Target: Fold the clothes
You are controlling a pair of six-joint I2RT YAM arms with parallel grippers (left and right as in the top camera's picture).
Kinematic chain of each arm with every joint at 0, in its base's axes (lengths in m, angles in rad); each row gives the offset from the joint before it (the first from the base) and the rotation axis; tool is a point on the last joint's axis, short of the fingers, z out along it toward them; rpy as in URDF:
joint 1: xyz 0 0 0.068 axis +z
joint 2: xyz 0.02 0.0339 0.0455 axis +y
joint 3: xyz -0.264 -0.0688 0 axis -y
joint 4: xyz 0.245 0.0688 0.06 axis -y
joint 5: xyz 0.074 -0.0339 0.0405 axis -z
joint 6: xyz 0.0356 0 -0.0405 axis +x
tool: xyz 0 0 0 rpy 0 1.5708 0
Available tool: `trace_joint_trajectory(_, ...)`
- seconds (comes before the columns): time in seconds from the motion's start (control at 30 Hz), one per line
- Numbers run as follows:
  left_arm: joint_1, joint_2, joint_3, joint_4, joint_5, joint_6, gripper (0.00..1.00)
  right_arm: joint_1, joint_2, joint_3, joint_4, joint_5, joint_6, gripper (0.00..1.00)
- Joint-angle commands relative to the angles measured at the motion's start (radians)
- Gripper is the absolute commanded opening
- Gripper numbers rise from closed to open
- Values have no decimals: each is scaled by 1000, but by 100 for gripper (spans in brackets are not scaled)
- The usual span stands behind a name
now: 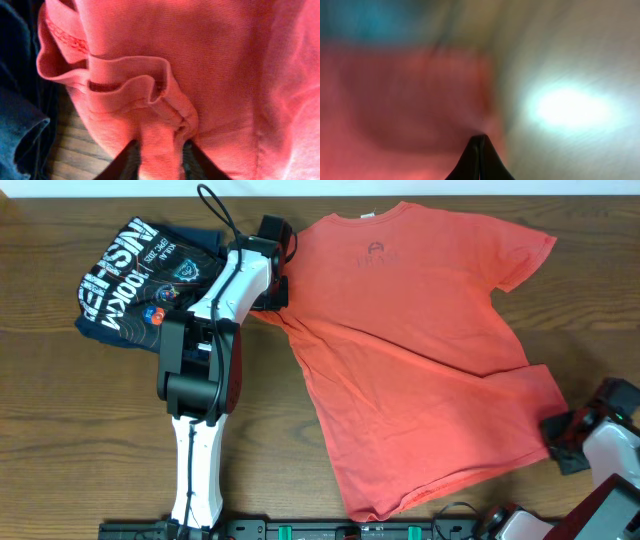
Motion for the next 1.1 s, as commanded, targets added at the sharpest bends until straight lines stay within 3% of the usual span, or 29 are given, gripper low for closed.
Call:
trace_joint_trajectory(0.0, 4, -51, -16, -7, 60, 22, 44, -79, -2, 23, 27, 178, 59, 1)
trace_joint_trajectory(0.17, 4, -106, -16, -14, 126, 42, 59, -171, -2, 122, 49, 37, 61, 1)
trace_joint_trajectory(0.37, 4, -184, -16, -18, 261, 107, 61, -158, -2, 230, -9, -393, -55, 10)
trace_joint_trajectory(0.5, -3, -243, -16, -47, 344, 119, 68, -94, 11, 197, -126, -348, -83, 23)
trace_joint_trajectory(0.63, -24, -295, -16, -90, 354, 130, 70, -43, 44, 105, -92, -327, -104, 40)
trace_joint_trajectory(0.7, -40, -316, -16, -104, 353, 137, 71, -32, 67, 55, -40, -326, -104, 43)
trace_joint_trajectory(0.73, -46, -323, -16, -106, 354, 137, 71, -32, 80, 33, -6, -326, -103, 36)
trace_joint_trajectory(0.77, -54, -330, -16, -108, 354, 138, 72, -34, 98, 6, 47, -312, -90, 20)
trace_joint_trajectory(0.83, -66, -338, -16, -109, 353, 141, 75, -39, 135, -27, 110, -235, -21, 3)
trace_joint_trajectory(0.93, -81, -344, -16, -108, 354, 141, 75, -64, 216, -48, 198, -79, 65, 1)
trace_joint_trajectory(1.07, -87, -345, -16, -125, 354, 141, 75, -150, 325, -15, 276, -2, 77, 1)
